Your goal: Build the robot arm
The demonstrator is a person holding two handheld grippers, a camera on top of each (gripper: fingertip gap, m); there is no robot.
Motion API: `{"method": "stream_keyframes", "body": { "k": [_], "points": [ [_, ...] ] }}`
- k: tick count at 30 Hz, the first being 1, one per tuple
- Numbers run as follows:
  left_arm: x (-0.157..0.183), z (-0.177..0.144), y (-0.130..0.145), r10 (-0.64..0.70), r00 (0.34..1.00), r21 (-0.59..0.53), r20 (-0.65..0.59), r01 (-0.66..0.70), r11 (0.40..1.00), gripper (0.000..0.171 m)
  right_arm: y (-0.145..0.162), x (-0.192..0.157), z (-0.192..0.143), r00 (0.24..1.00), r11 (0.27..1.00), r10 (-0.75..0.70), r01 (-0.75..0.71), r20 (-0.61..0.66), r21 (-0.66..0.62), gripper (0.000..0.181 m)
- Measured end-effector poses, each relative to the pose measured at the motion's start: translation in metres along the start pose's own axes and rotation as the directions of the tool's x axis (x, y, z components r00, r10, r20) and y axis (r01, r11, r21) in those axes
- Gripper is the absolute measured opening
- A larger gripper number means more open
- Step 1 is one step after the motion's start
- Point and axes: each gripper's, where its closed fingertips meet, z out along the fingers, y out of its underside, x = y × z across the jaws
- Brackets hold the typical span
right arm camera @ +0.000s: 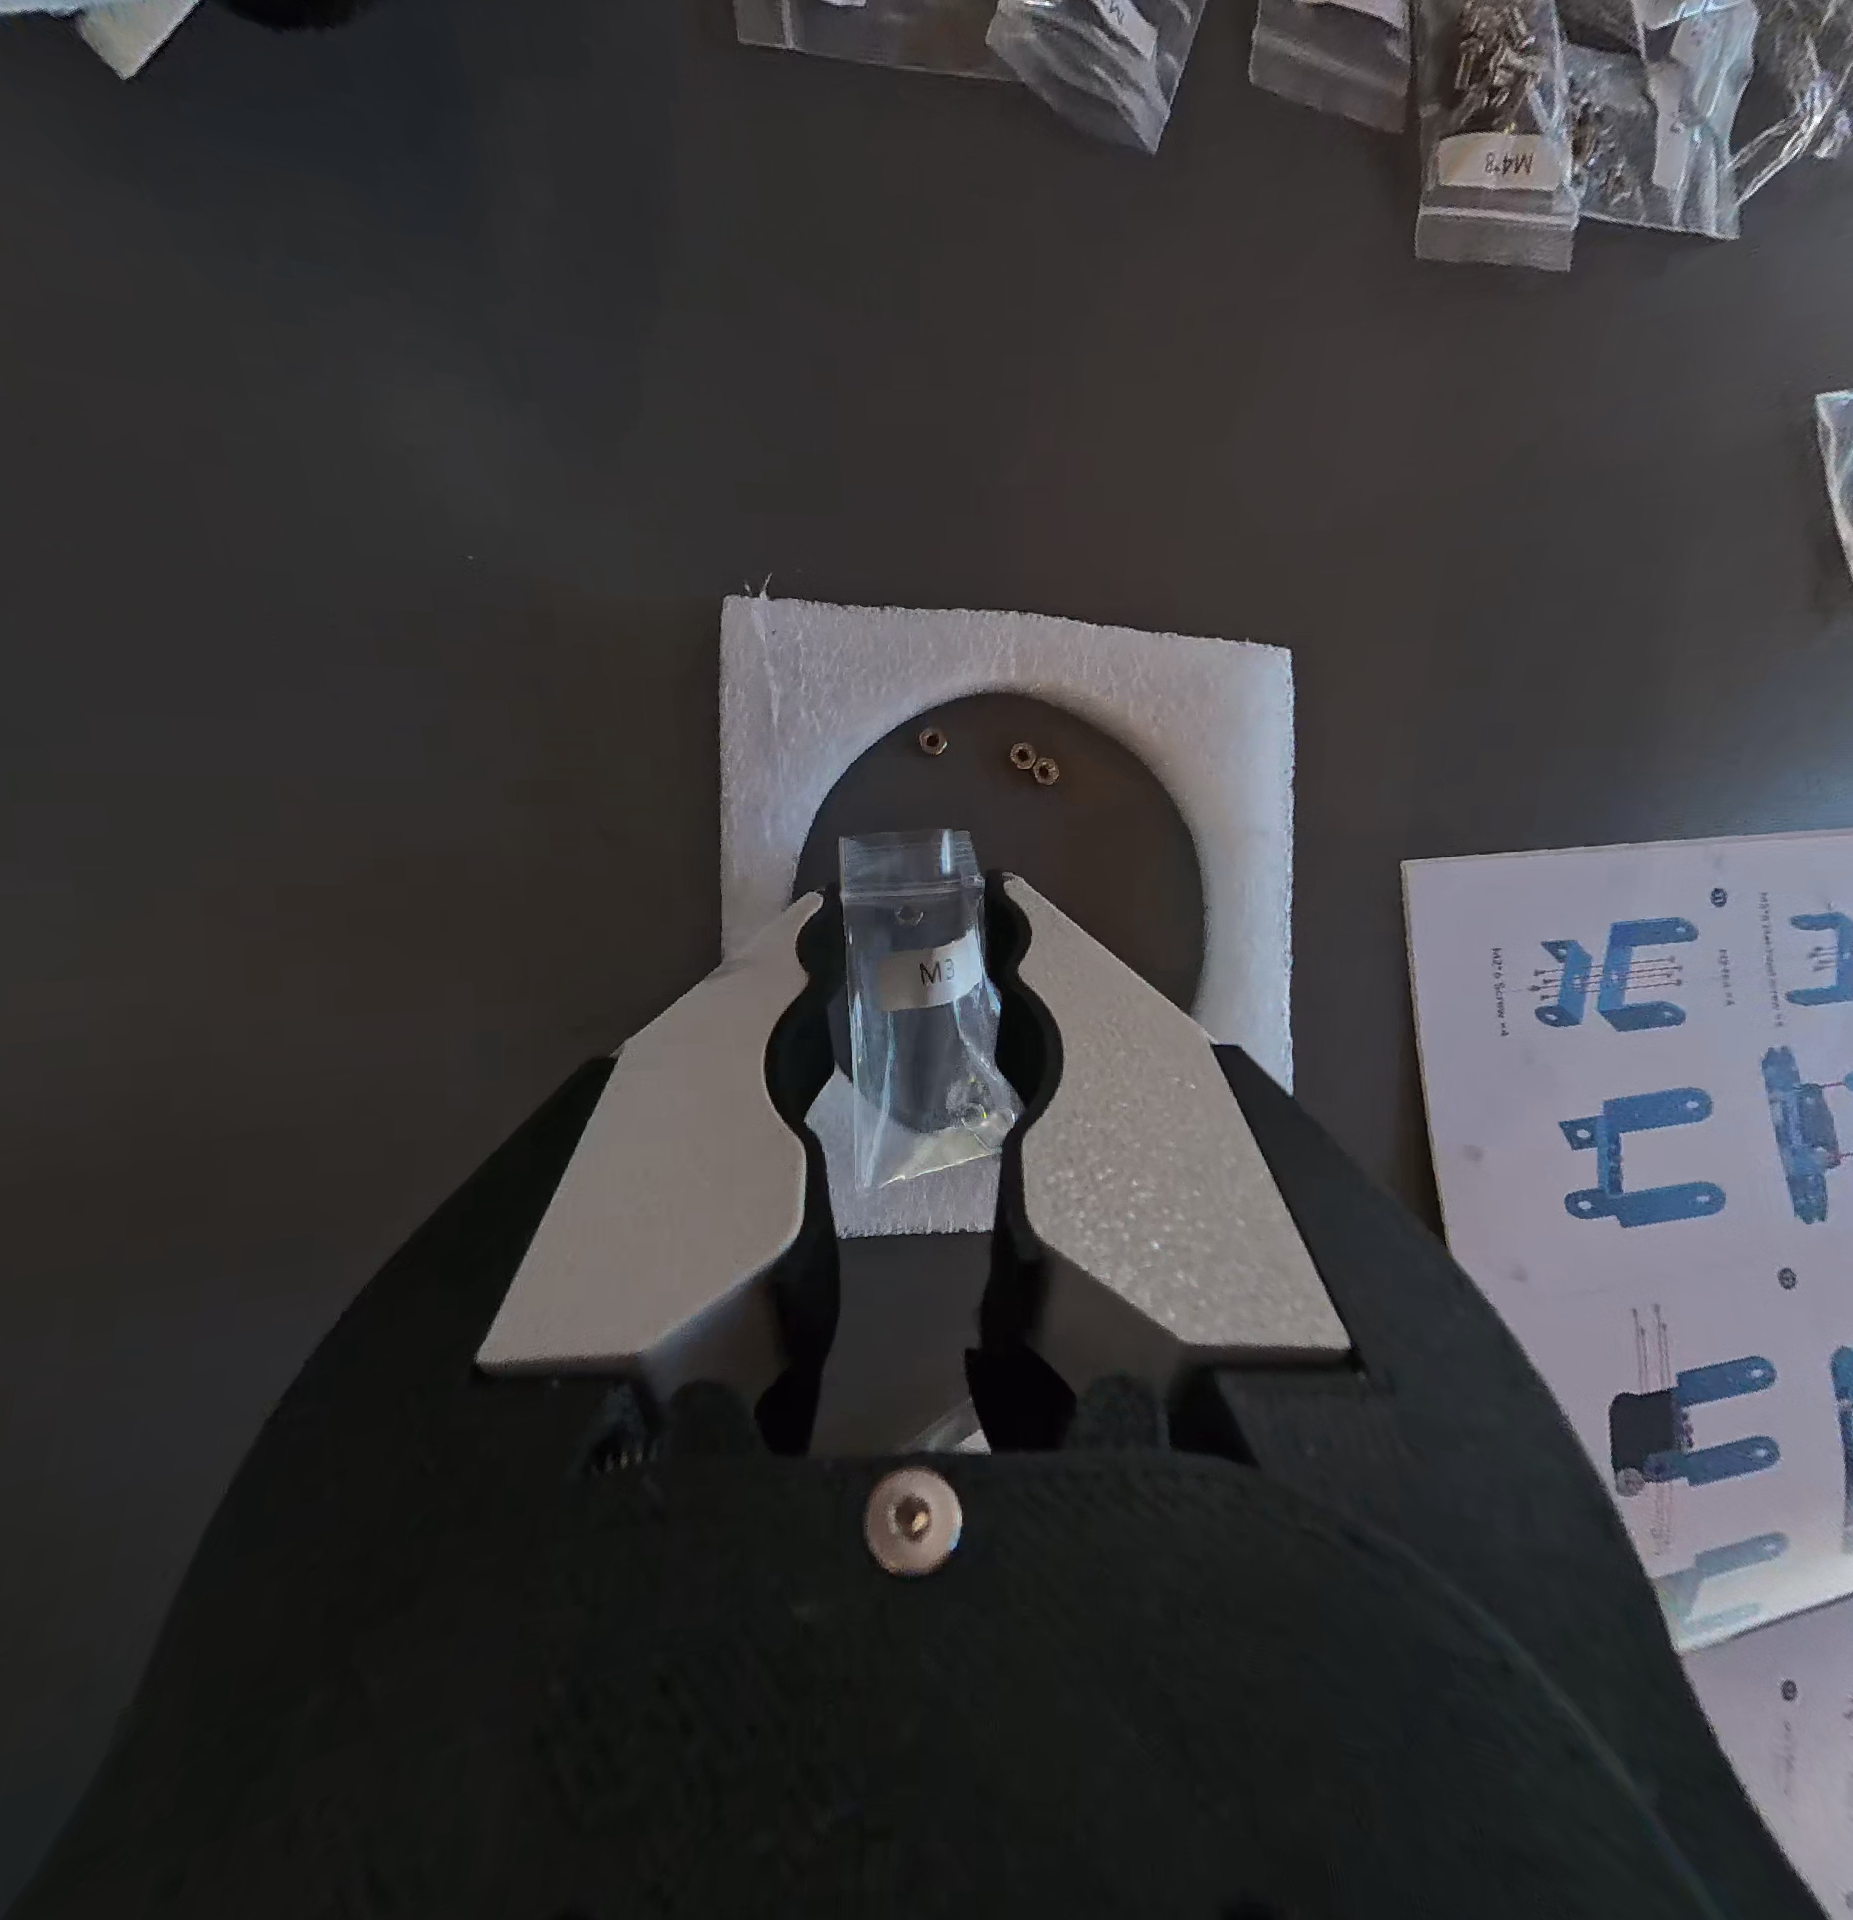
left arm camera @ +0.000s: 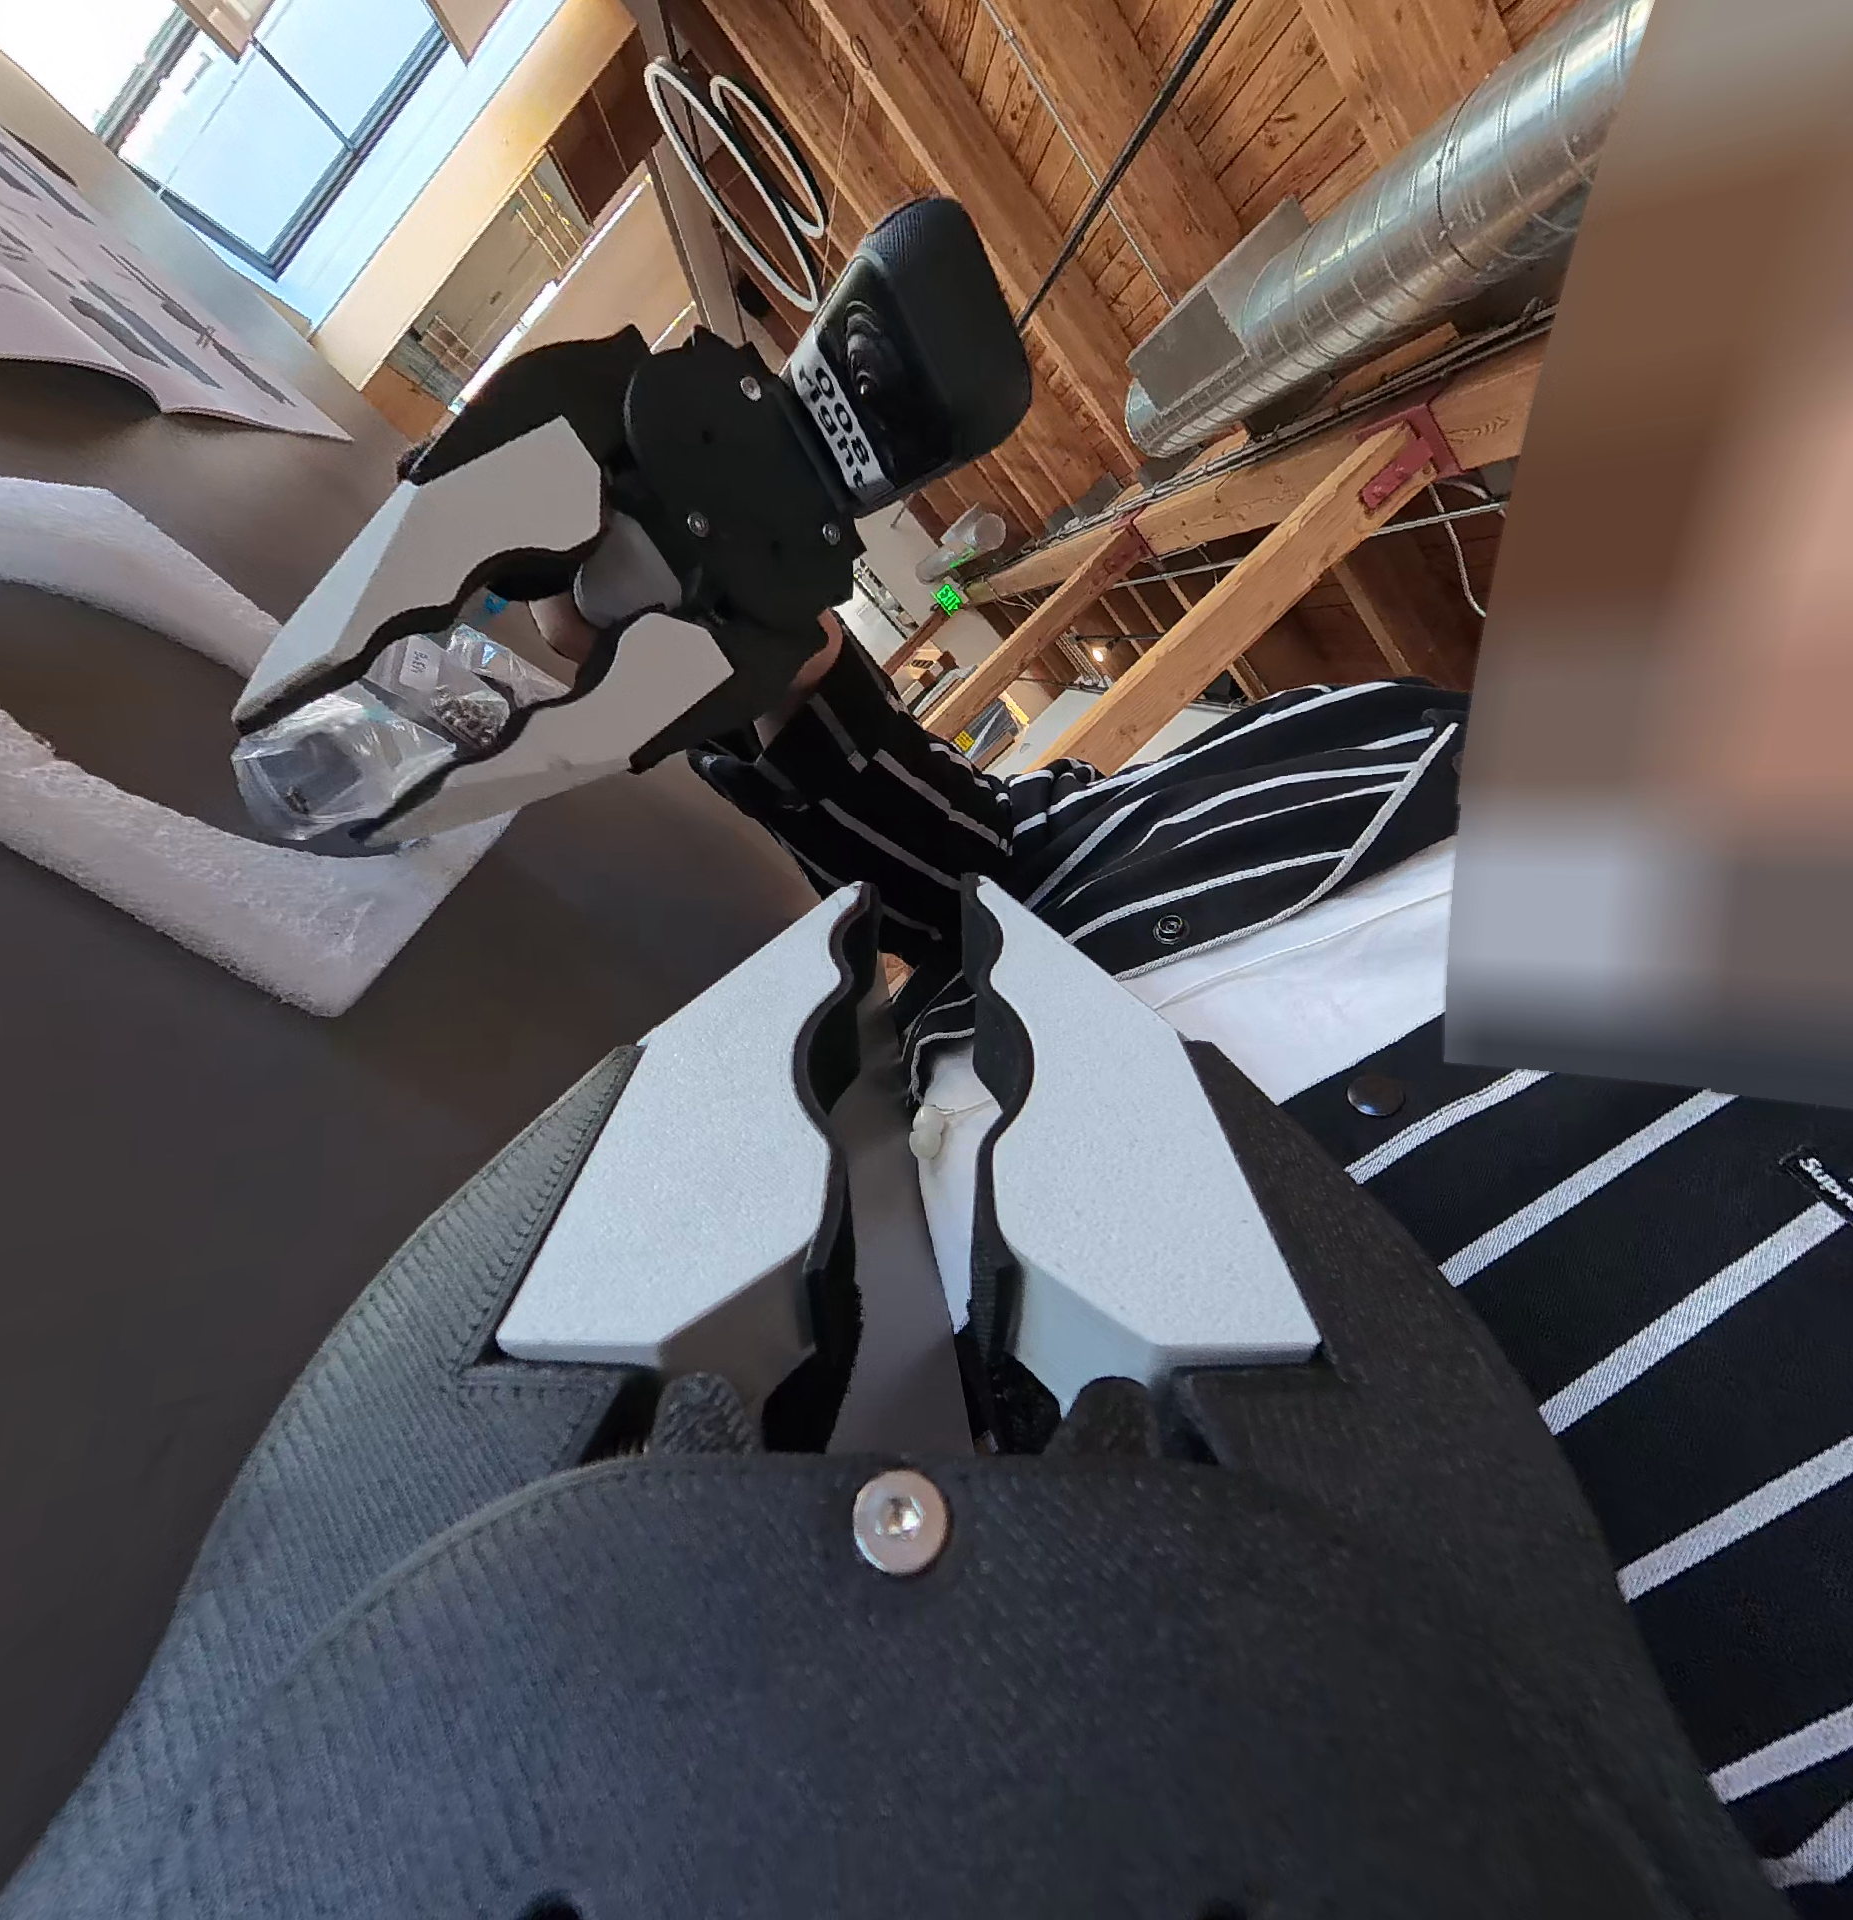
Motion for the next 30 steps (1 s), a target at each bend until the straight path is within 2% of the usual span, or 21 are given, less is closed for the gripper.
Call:
{"method": "stream_keyframes", "body": {
  "k": [10, 14, 18, 20, 23, 30],
  "points": [
    [-0.0002, -0.0002, -0.0004, -0.005, 1.0, 0.001, -0.003, 0.005, 1.0, 0.014, 0.0068, 0.0041, -0.0014, 0.998, 0.998, 0.061, -0.061, 0.017, 0.004, 0.027],
    [-0.0002, -0.0003, -0.0006, -0.005, 1.0, 0.004, -0.002, 0.005, 1.0, 0.014, 0.0075, 0.0031, -0.0012, 0.998, 0.998, 0.059, -0.059, 0.023, -0.005, 0.02],
    [-0.0003, -0.0005, -0.0009, -0.007, 1.0, 0.006, -0.003, 0.007, 1.0, 0.014, 0.0013, 0.0028, -0.0039, 1.0, 1.0, 0.016, -0.016, 0.006, 0.011, 0.02],
    [-0.0002, -0.0003, -0.0008, -0.007, 1.0, 0.004, -0.003, 0.007, 1.0, 0.014, 0.0077, 0.003, -0.0006, 0.999, 0.999, 0.043, -0.043, 0.021, -0.017, 0.022],
    [-0.0001, -0.0006, -0.0011, -0.006, 1.0, 0.008, -0.003, 0.006, 1.0, 0.014, 0.0025, 0.002, -0.0035, 1.0, 1.0, 0.009, -0.009, 0.003, 0.009, 0.021],
    [-0.0003, -0.0006, -0.0014, -0.007, 1.0, 0.01, -0.003, 0.007, 1.0, 0.014, 0.0042, 0.0043, -0.0053, 1.0, 0.999, 0.03, -0.03, -0.008, 0.026, 0.02]
  ]
}}
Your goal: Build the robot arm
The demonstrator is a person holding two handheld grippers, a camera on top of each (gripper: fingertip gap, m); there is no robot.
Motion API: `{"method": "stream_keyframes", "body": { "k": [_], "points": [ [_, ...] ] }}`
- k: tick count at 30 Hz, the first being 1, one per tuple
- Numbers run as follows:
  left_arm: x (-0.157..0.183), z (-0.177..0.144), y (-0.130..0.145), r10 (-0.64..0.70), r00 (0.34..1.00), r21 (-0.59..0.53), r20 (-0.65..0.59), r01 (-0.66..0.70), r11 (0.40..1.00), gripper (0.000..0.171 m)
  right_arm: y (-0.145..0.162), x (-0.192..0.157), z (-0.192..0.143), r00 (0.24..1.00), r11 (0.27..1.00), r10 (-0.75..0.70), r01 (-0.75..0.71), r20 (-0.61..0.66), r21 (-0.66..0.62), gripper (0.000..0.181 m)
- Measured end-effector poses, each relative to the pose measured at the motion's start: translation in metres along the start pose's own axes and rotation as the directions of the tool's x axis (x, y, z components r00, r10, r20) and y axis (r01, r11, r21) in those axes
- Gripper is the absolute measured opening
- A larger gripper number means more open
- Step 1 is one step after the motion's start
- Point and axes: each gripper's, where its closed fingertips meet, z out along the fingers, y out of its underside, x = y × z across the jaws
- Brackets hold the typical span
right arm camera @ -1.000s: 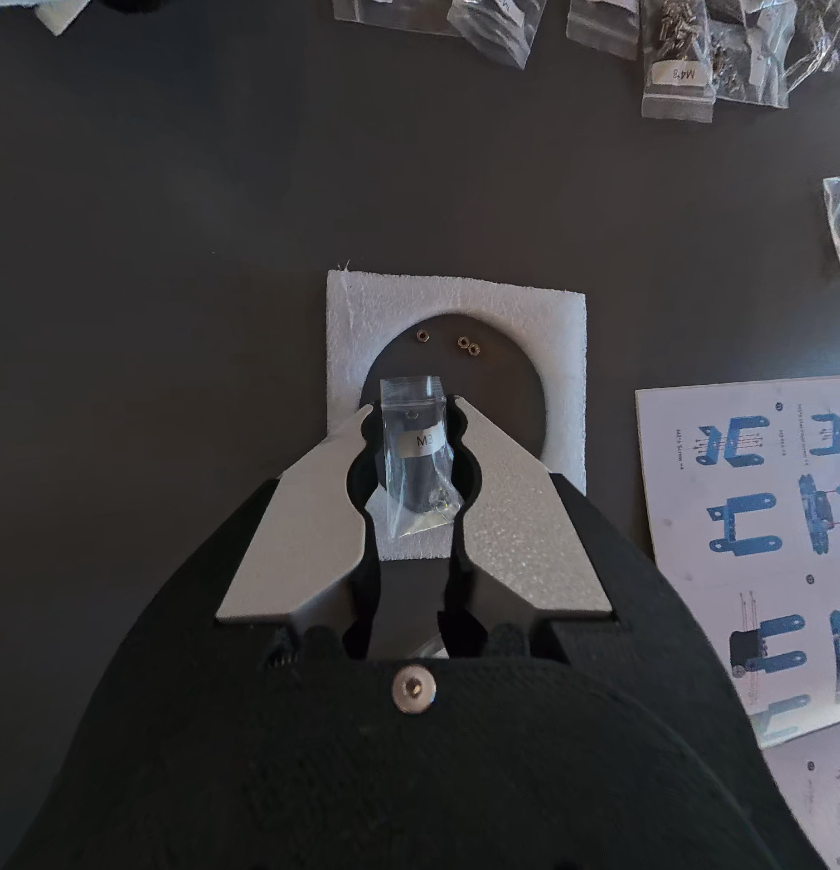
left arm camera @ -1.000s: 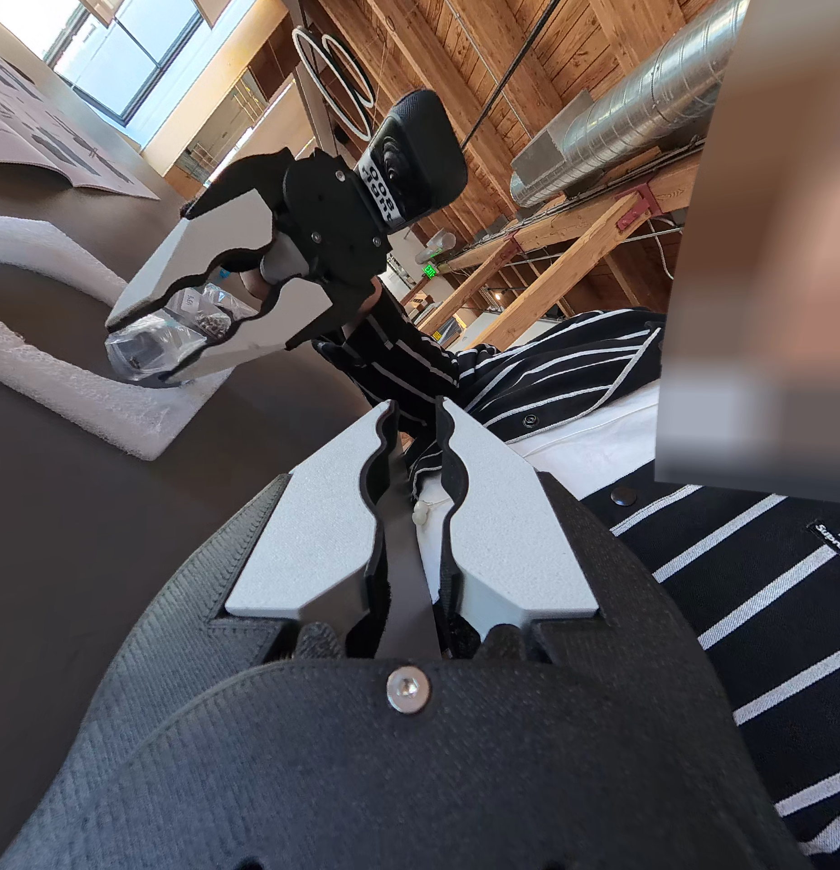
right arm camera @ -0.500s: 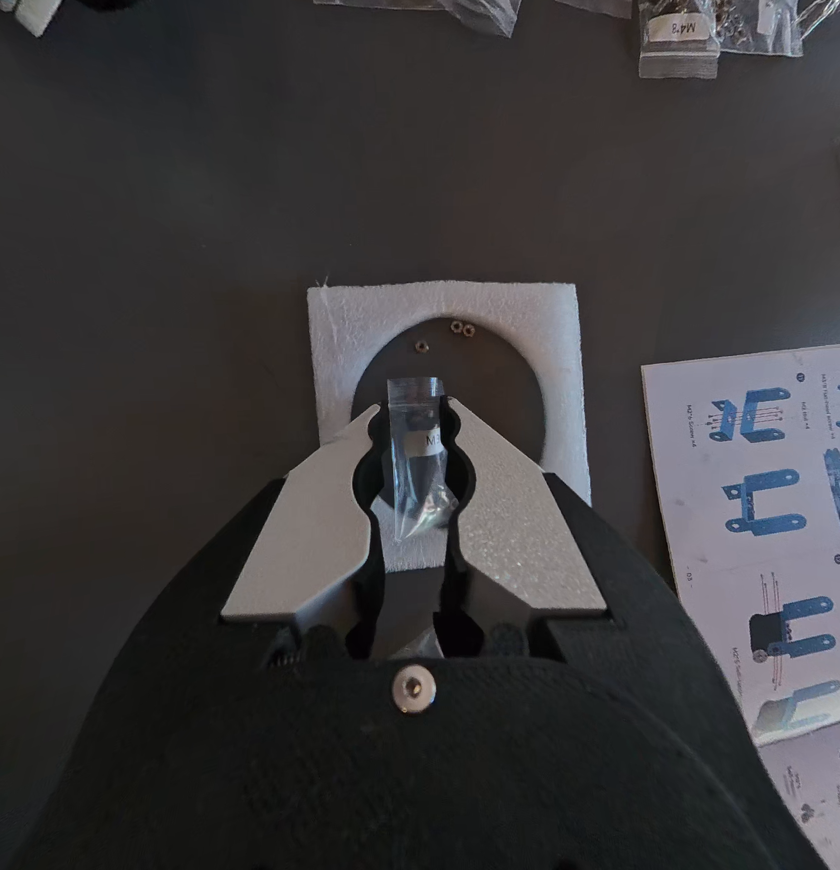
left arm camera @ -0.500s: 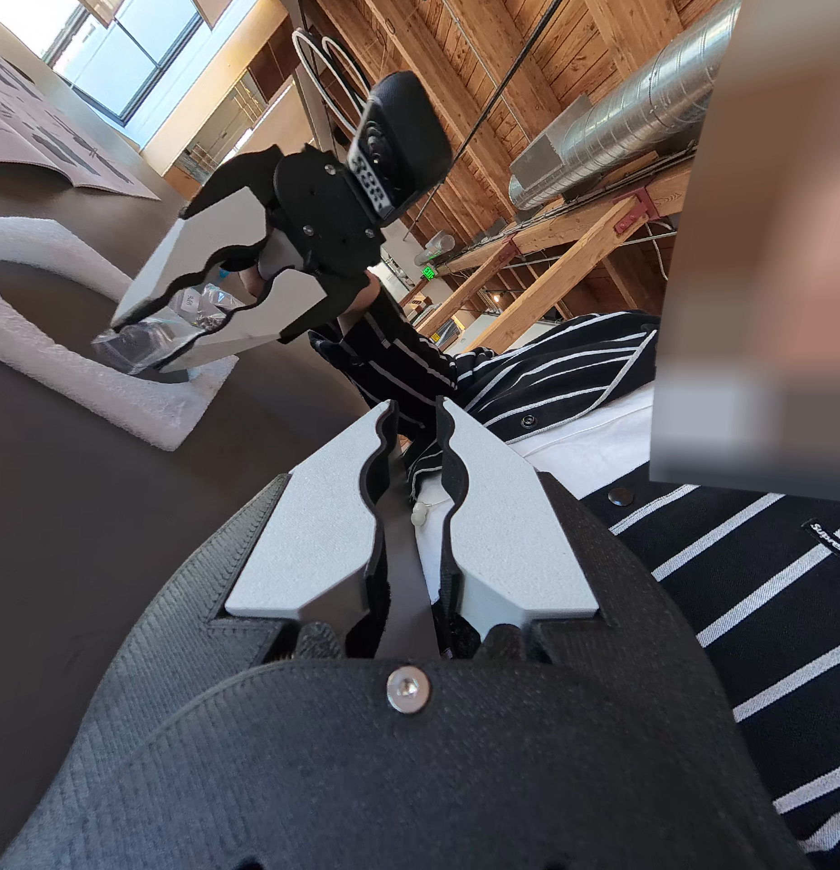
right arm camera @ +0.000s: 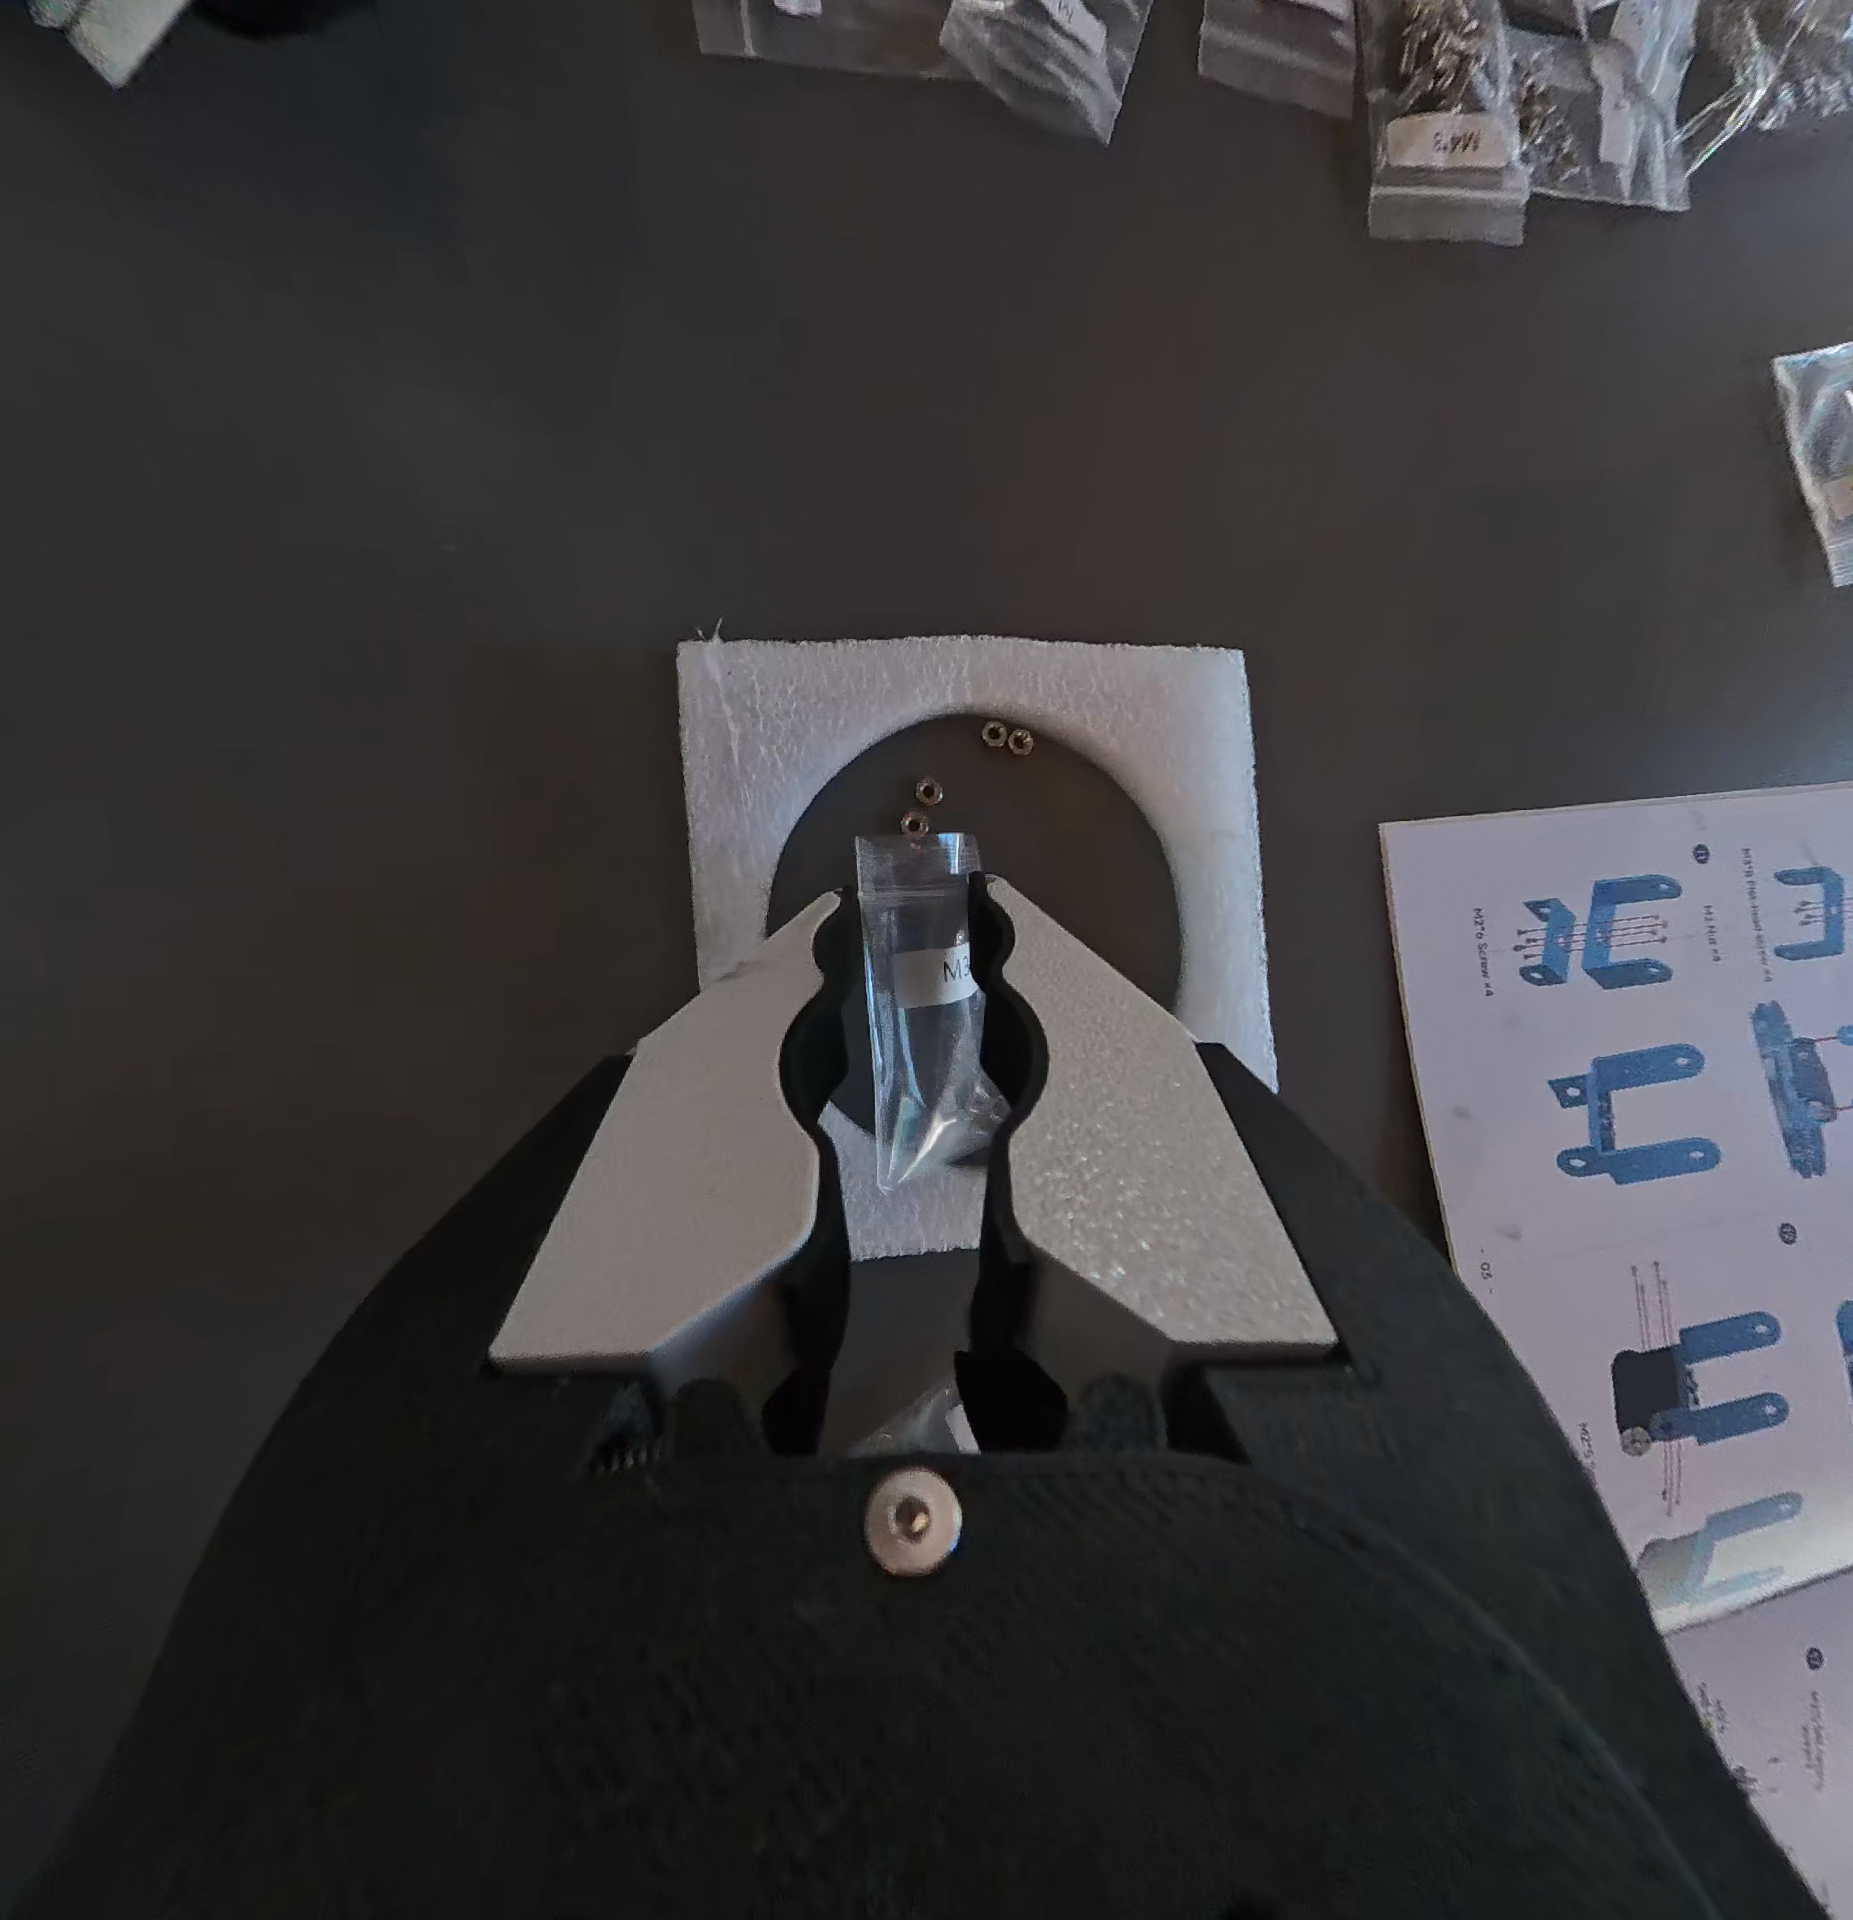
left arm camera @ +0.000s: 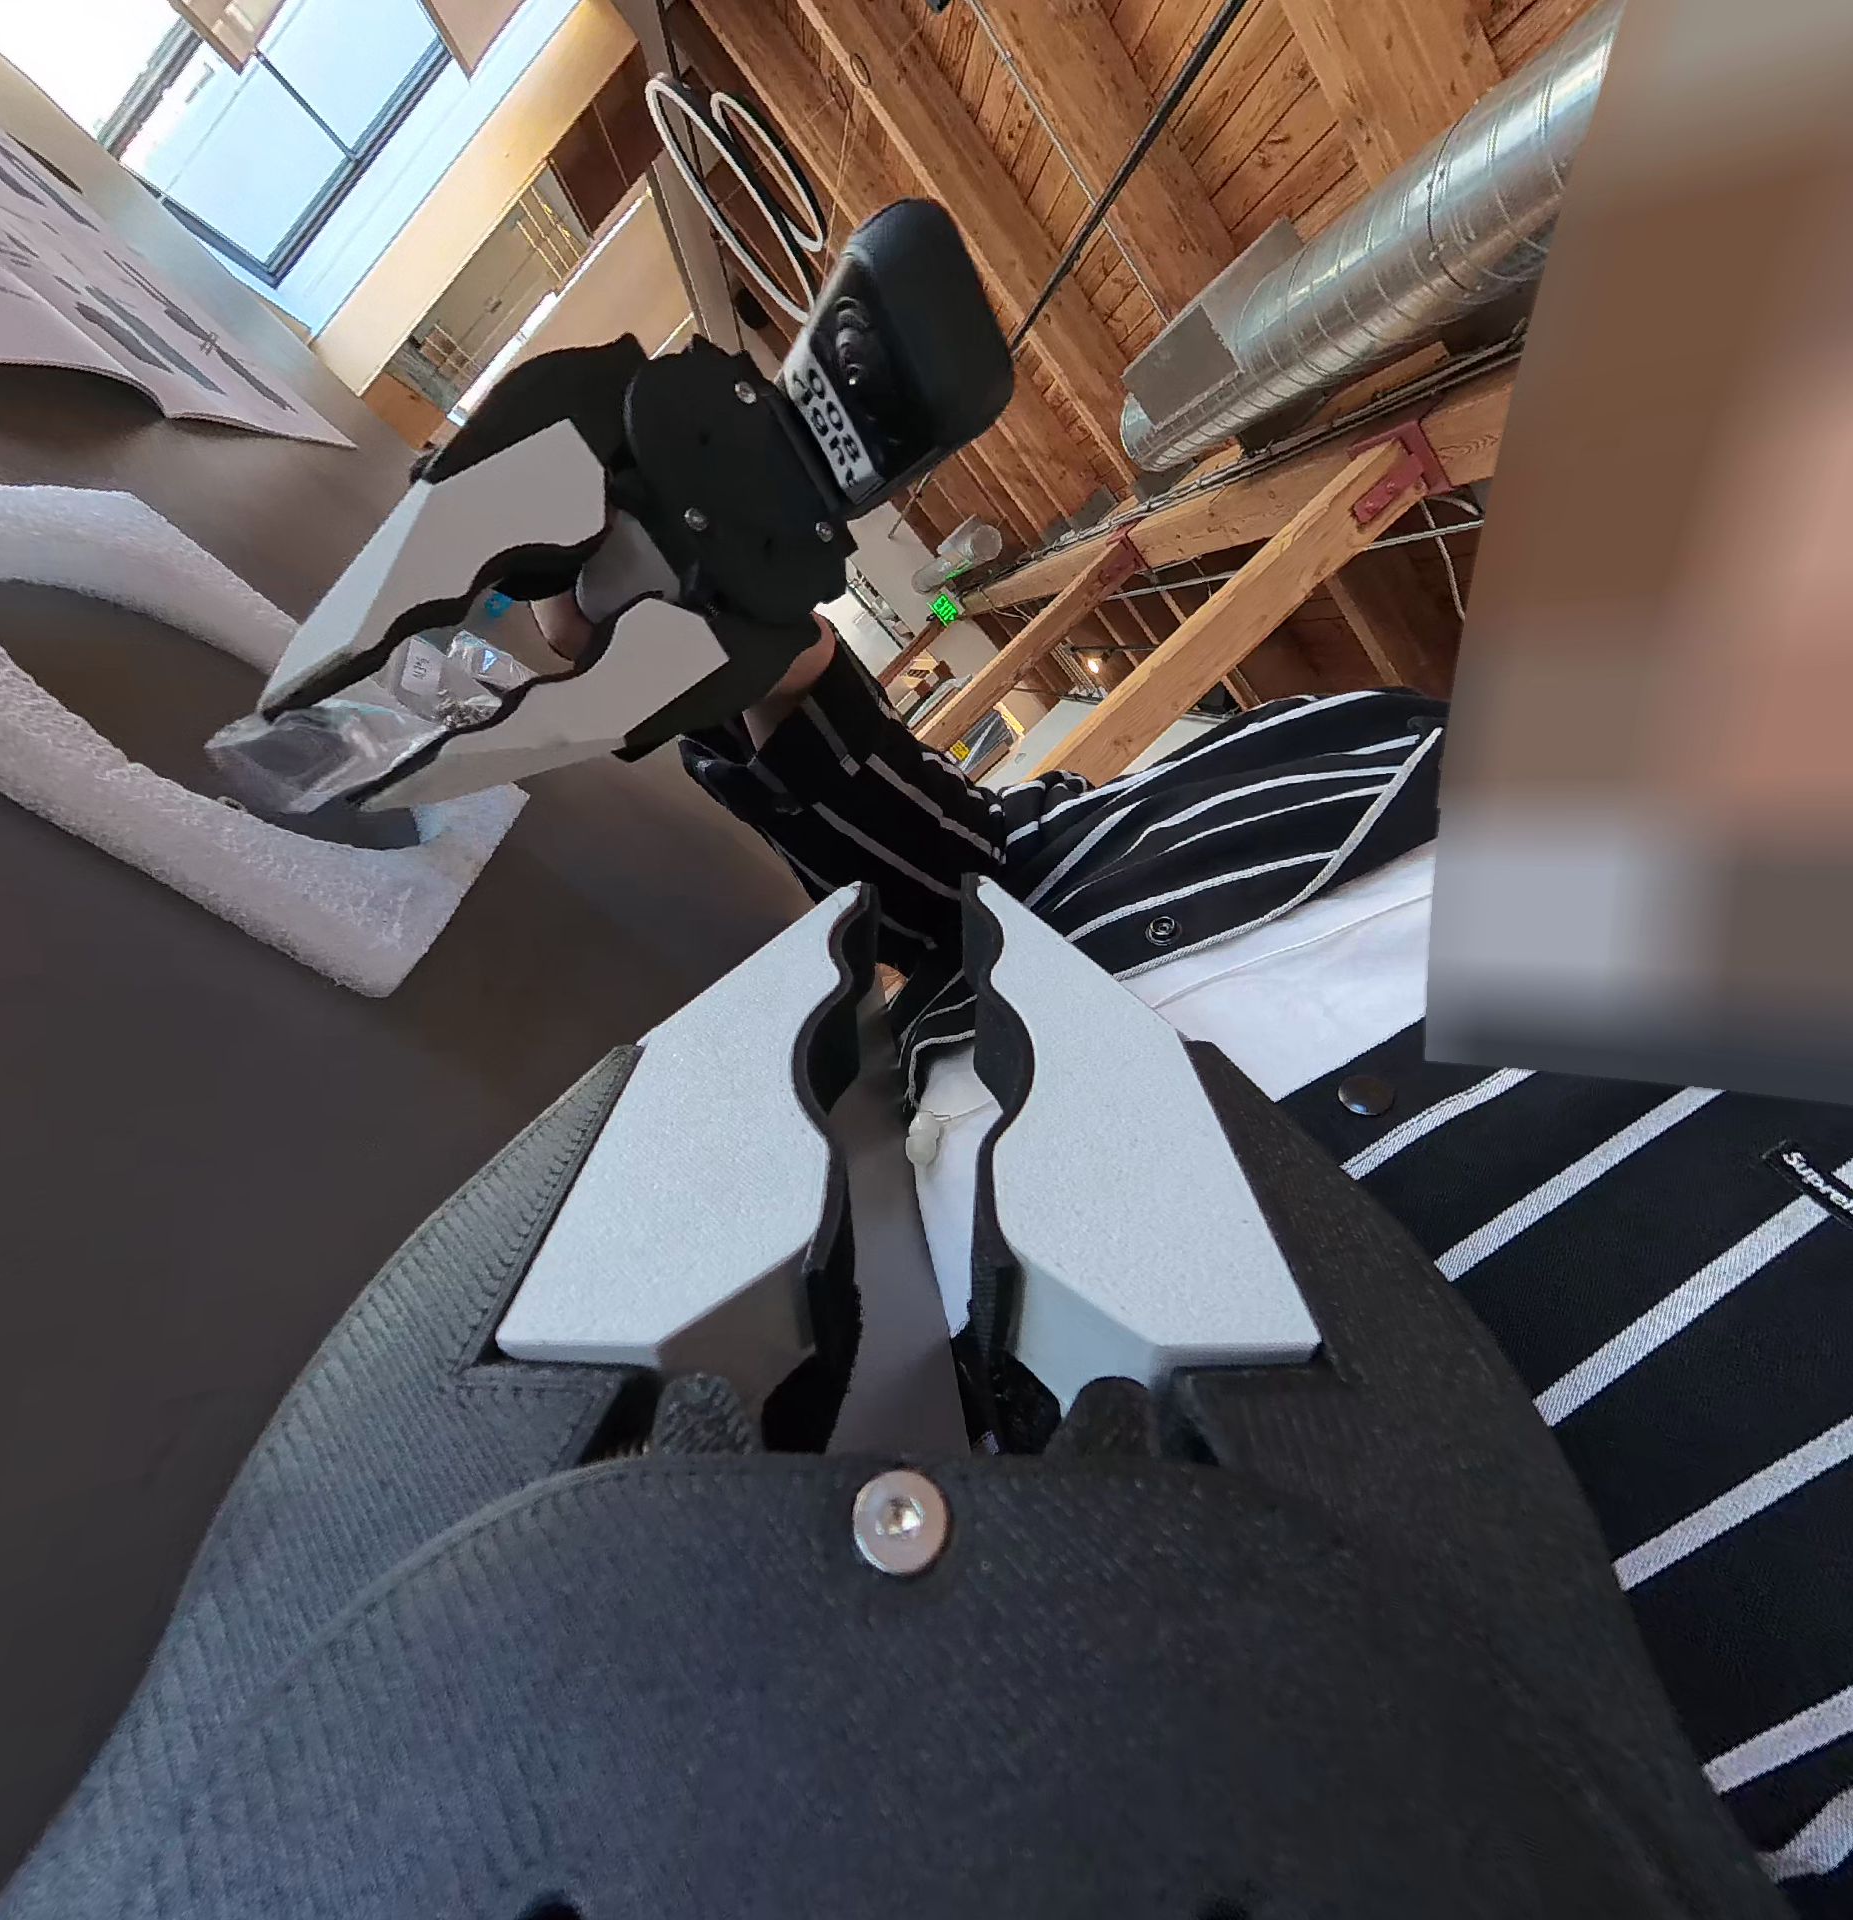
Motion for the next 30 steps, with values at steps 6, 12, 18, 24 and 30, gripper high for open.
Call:
{"method": "stream_keyframes", "body": {
  "k": [6, 12, 18, 24, 30],
  "points": [
    [0.0, 0.0, 0.0, -0.001, 1.0, 0.002, -0.001, 0.001, 1.0, 0.014, -0.012, 0.003, -0.016, 0.999, 0.996, 0.013, -0.008, -0.052, 0.094, 0.018],
    [0.0, 0.0, -0.001, 0.0, 1.0, 0.008, -0.005, 0.0, 1.0, 0.015, -0.025, 0.006, -0.045, 0.988, 0.945, 0.136, -0.109, -0.067, 0.307, 0.018],
    [-0.006, -0.002, -0.01, 0.073, 0.994, 0.059, 0.08, -0.078, 0.995, 0.022, -0.047, -0.008, -0.084, 0.937, 0.744, 0.326, -0.337, 0.127, 0.576, 0.018],
    [-0.013, 0.023, -0.027, 0.181, 0.949, 0.064, 0.257, -0.204, 0.977, 0.042, -0.064, -0.021, -0.099, 0.785, 0.417, 0.44, -0.608, 0.436, 0.676, 0.018],
    [-0.016, 0.052, -0.013, 0.246, 0.933, -0.11, 0.263, -0.225, 0.968, 0.043, -0.082, -0.033, -0.115, 0.602, 0.17, 0.351, -0.795, 0.718, 0.583, 0.018]
  ]
}}
